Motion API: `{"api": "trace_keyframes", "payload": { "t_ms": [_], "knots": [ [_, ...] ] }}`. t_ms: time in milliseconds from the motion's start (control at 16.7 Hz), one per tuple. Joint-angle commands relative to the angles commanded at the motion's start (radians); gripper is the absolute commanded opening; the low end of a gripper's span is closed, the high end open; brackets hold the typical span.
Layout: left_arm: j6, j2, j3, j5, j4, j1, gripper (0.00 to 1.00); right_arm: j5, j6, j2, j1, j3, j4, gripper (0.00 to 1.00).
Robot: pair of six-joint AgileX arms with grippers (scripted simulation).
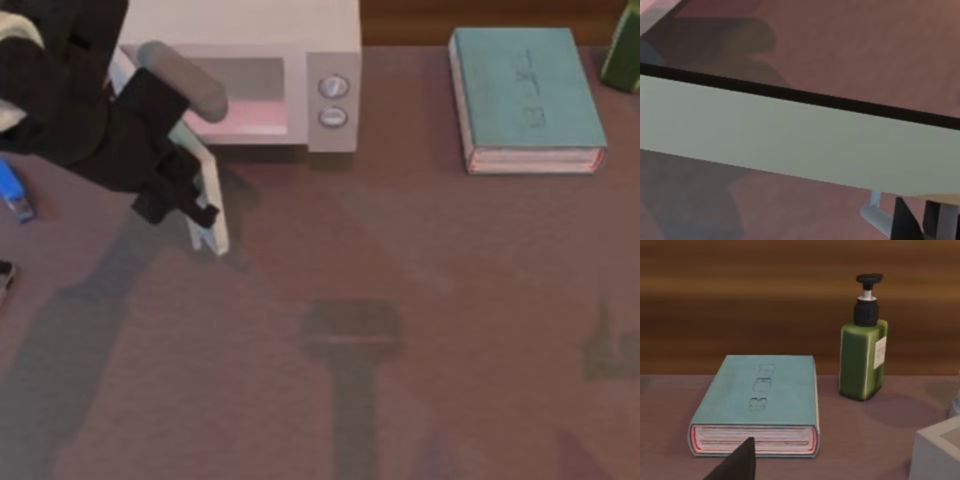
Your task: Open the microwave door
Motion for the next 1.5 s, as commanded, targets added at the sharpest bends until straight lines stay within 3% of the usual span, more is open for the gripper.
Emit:
{"api": "trace_keyframes", "payload": {
  "t_ms": [540,1080,1500],
  "knots": [
    [0.002,0.003,-0.003,0.005,-0.002,-0.001,0.00,0.000,0.000,0.000,0.000,0.000,0.000,1.00],
    [0.199,-0.015,-0.010,0.092,-0.064,0.084,0.00,0.000,0.000,0.000,0.000,0.000,0.000,1.00],
    [0.209,-0.017,-0.011,0.097,-0.066,0.088,0.00,0.000,0.000,0.000,0.000,0.000,0.000,1.00]
  ]
}}
